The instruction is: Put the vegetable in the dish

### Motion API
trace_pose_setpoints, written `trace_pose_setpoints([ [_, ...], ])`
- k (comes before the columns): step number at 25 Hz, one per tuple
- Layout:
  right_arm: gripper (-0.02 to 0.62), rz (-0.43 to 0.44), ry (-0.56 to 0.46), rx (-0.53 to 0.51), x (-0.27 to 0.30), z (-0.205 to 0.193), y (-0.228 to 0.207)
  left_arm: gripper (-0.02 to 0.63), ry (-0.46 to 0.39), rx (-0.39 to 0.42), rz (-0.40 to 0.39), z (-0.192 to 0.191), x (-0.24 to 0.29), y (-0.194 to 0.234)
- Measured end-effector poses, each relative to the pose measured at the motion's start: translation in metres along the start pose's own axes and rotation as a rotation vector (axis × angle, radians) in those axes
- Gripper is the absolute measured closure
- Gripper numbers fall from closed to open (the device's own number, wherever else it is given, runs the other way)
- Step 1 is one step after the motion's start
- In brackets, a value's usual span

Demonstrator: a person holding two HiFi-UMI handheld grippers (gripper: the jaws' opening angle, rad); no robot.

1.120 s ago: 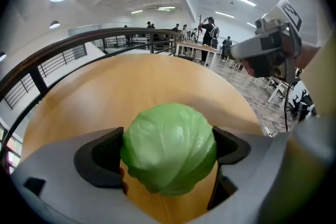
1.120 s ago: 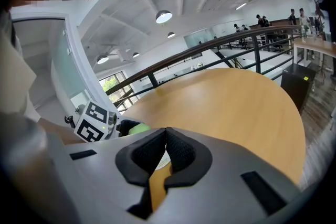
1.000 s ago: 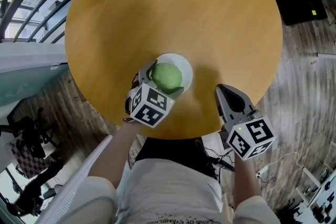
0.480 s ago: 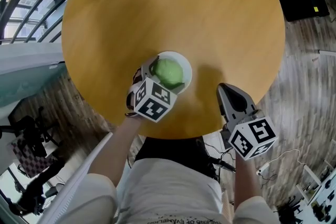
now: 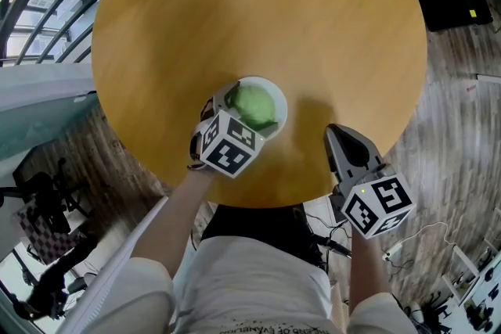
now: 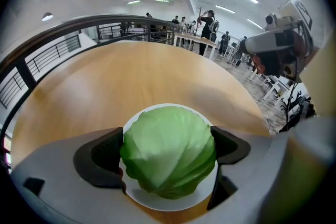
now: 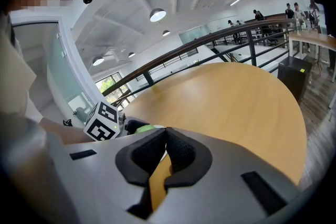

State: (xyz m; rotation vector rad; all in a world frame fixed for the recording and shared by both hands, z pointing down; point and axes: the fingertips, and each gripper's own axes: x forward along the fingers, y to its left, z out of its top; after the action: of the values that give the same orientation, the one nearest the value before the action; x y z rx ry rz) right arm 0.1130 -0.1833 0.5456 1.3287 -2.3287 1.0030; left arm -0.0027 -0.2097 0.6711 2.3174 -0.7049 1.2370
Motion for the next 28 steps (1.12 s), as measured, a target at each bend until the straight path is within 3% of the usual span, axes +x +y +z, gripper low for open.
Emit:
trace_pose_setpoints([
  [16,0.571,0.015,-0.001,-0.013,-0.009,-0.002,0.004,0.100,-0.055,-0.016,-0.018,0.012,-0.011,-0.006],
  [22,0.571,0.018,-0.006,-0.069,-0.023,0.010,0.012,0.101,-0.156,-0.069,-0.007,0.034,-0.056,-0.008],
  [28,0.571,0.030,-0.047,-0.132,-0.049,0.030,0.045,0.117,-0.244,-0.052,0.046,0.044,-0.126,-0.026],
])
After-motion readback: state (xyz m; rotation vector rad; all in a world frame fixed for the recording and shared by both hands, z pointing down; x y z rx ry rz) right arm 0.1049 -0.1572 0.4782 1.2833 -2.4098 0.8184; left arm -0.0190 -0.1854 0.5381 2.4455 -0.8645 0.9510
